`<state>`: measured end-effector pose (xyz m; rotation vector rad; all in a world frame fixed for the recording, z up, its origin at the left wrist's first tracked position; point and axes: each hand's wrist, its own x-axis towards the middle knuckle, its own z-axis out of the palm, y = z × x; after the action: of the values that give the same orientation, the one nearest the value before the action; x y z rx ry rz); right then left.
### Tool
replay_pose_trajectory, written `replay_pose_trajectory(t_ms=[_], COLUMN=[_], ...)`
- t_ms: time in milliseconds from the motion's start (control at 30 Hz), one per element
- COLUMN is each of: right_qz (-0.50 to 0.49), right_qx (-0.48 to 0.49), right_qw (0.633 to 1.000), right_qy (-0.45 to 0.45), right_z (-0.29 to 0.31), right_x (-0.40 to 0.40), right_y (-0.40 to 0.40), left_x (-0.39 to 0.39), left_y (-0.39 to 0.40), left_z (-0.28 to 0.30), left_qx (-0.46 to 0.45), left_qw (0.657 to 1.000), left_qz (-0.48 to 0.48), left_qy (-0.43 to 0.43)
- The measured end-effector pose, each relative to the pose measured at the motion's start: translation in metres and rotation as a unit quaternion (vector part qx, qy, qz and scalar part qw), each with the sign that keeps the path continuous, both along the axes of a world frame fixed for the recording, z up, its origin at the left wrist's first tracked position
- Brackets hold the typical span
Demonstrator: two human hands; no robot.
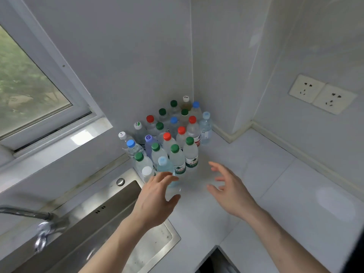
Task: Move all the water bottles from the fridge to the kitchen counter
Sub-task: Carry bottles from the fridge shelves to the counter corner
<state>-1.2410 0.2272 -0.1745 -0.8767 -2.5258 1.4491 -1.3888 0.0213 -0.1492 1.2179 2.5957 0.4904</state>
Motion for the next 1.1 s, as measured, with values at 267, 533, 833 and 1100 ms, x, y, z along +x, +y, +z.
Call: replay_pose_trajectory(t_ms=[267,533,833,1100], right_qz=[-0.052,-0.205,-0.395,-0.515], right_qx=[0.016,0.038,0.044,0.055], right_qw=[0.997,0.975,0.916,0.855], right_qy=[-0.050,-0.079,-0.059,-0.017], right_z=[0.009,0.038,0.063,0.076], right_x=[0.082,0.182,0.307,0.418], right_y=[-0.068,-0.161,-0.241,-0.307], left_x=[0.030,0.088,0.191,0.317], left_y=[-0.017,-0.032,-0.026,-0.023], left_z=[0.008,0.008,0.029,0.056], left_qx=[0.043,0.027,0.039,0.050], left_qw=[0.994,0.961,0.904,0.829], left_qz=[-0.093,-0.271,-0.419,-0.552], left_qy=[-0.039,-0.053,-0.078,-0.073])
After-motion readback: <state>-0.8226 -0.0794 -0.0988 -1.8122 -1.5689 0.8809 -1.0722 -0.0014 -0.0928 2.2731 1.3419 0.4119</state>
